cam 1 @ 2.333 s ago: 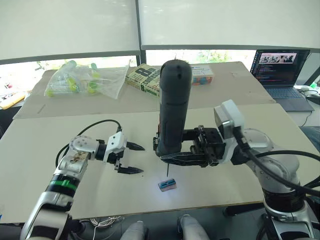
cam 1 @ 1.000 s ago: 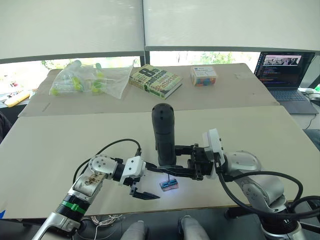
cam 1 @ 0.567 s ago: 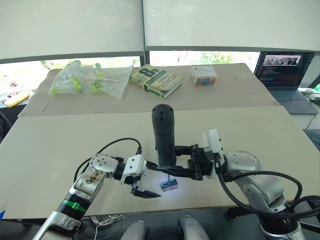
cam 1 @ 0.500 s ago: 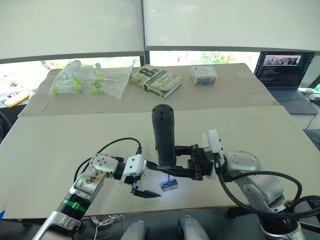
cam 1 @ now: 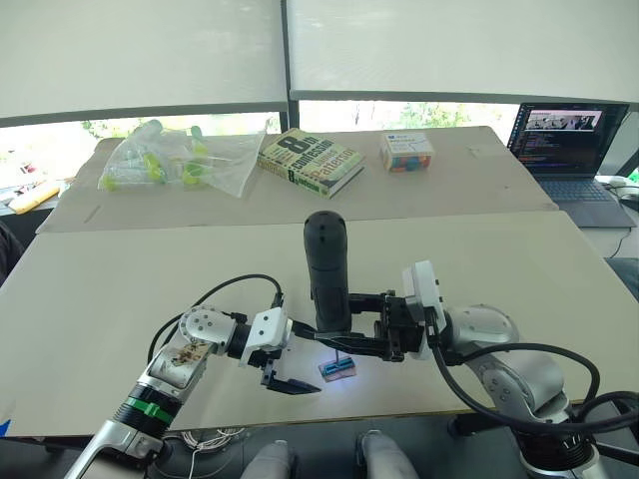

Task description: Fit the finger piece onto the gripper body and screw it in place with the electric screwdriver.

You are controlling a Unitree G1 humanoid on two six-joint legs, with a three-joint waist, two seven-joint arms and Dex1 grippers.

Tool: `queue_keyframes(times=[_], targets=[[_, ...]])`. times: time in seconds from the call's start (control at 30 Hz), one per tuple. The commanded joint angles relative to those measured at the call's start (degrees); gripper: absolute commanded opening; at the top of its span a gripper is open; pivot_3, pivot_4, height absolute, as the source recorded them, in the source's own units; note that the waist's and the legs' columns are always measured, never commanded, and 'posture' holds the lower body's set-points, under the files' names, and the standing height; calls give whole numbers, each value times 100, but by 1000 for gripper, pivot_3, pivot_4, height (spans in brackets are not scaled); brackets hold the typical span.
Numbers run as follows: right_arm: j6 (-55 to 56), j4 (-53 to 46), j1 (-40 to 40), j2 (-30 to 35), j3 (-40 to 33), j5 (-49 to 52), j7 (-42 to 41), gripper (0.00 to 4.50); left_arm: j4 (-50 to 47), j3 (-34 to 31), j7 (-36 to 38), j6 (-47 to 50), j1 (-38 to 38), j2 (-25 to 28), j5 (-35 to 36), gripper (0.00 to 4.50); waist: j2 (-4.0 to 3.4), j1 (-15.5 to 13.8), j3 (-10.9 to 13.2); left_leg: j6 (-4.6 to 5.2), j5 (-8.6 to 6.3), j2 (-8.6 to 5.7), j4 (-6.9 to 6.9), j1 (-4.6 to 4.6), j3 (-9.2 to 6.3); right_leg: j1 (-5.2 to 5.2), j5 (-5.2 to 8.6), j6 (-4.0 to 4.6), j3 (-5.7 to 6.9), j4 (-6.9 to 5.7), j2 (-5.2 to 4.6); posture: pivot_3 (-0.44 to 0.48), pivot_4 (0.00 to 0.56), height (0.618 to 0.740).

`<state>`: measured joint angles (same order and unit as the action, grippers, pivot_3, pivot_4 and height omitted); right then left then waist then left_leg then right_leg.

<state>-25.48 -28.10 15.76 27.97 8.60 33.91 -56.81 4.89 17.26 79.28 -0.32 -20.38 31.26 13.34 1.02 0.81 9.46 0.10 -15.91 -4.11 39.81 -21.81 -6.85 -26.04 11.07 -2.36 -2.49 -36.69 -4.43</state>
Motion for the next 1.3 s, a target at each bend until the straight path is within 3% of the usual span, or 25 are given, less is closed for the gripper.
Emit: queue_keyframes(times=[0.03,0.6,0.97,1.1,1.3], targets=[[220,-155,72,-65,-32,50,-1,1910,-104,0,-23,-33,-113,-15,1,4500,0,0,0,0,0,0,0,0,0,0,0,0,0,0,0,0,150,740],[160,-139,99,-76,-3,25,31,1910,-166,-16,-74,35,-131,-11,23,4500,0,0,0,0,0,0,0,1,0,1,0,0,0,0,0,0,150,740],[-559,-754,635,-69,-627,1090,782,1910,-716,-564,-485,821,326,287,478,4500,0,8,0,0,0,4,-3,2,-1,-1,0,0,0,0,2,0,150,740],[-851,-765,863,79,-854,1489,961,1910,-852,-853,-1069,1223,524,203,560,4500,0,-1,0,0,0,2,-3,3,-1,0,0,0,-1,1,-1,0,150,740],[-927,-695,990,441,-1008,1567,871,1910,-885,-943,-2472,1705,591,-497,340,4500,1,-43,0,0,0,0,1,4,-1,8,0,0,1,3,-3,0,150,740]])
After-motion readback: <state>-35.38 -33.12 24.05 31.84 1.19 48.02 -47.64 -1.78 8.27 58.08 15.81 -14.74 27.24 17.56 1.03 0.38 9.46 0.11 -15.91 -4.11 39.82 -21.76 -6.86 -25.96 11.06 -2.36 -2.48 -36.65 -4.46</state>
